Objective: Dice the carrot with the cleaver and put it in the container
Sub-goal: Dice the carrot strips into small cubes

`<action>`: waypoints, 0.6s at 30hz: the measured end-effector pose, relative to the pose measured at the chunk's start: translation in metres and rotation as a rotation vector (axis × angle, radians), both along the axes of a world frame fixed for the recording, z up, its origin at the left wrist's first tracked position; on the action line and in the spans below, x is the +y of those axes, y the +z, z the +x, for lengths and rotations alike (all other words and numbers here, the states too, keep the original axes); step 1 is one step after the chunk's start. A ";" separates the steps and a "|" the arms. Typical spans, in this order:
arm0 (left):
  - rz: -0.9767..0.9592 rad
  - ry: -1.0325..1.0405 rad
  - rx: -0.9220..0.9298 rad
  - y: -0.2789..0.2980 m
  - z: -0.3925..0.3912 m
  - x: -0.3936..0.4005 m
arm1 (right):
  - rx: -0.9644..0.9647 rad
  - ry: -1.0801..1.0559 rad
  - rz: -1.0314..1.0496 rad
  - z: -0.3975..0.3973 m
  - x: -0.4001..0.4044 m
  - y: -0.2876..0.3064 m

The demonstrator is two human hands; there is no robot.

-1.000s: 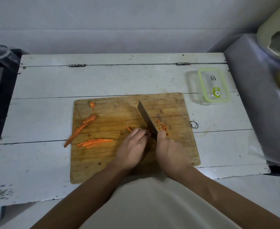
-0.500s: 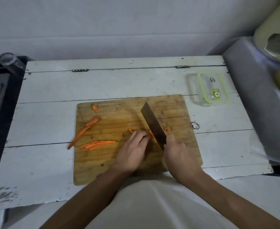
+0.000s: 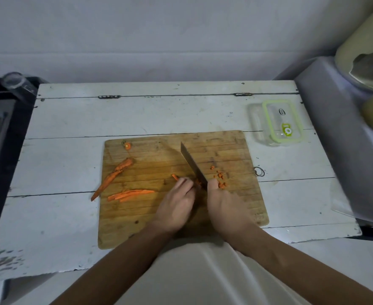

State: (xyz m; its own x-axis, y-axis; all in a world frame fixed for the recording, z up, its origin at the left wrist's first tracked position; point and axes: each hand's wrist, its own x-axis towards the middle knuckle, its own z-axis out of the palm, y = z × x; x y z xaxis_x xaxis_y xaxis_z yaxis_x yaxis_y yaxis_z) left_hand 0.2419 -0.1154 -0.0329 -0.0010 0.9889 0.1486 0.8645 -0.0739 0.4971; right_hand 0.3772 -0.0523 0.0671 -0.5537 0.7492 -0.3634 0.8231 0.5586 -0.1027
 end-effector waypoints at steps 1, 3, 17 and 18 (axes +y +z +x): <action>-0.005 0.002 0.002 0.000 0.000 0.000 | 0.027 -0.013 -0.001 -0.002 0.003 -0.002; -0.006 0.005 0.012 0.000 -0.003 0.002 | 0.066 -0.081 -0.014 0.003 0.009 -0.006; 0.093 0.222 -0.064 0.008 -0.001 -0.004 | 0.079 -0.051 -0.035 0.020 -0.007 0.003; 0.098 0.229 -0.064 0.007 -0.001 -0.003 | 0.066 -0.042 -0.035 0.021 -0.009 0.002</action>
State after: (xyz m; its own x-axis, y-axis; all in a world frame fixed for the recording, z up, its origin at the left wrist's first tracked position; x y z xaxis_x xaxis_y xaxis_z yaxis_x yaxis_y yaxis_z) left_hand 0.2407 -0.1185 -0.0259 -0.2358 0.9427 0.2361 0.8310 0.0697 0.5518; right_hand 0.3978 -0.0610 0.0688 -0.5456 0.7600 -0.3533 0.8366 0.5187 -0.1761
